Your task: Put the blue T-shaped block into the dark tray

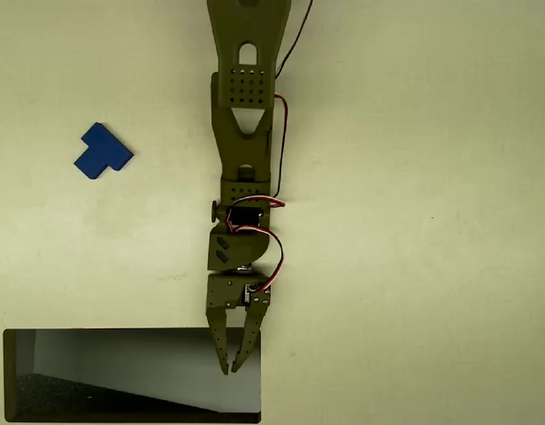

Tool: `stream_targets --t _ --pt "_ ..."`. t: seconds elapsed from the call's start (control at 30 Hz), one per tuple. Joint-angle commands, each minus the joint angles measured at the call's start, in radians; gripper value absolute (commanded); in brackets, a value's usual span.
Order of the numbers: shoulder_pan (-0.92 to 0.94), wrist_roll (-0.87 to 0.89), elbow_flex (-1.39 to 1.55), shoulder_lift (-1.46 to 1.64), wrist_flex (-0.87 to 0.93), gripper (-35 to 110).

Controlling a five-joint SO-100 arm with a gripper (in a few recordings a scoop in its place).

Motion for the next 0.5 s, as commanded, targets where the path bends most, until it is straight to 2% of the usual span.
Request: stream_targets --t 0.0,0.17,0.2,0.33,0.47 --pt "-0.014 0.0 0.002 0.0 -0.028 0" --pt "-0.021 0.063 -0.02 0.0 -0.094 0" --pt "-0.02 0.089 -0.075 -0.002 -0.063 0" --pt "0.003 0.178 -0.5 0.0 0.479 0" --pt "0.011 0.227 -0.508 0.153 0.581 0"
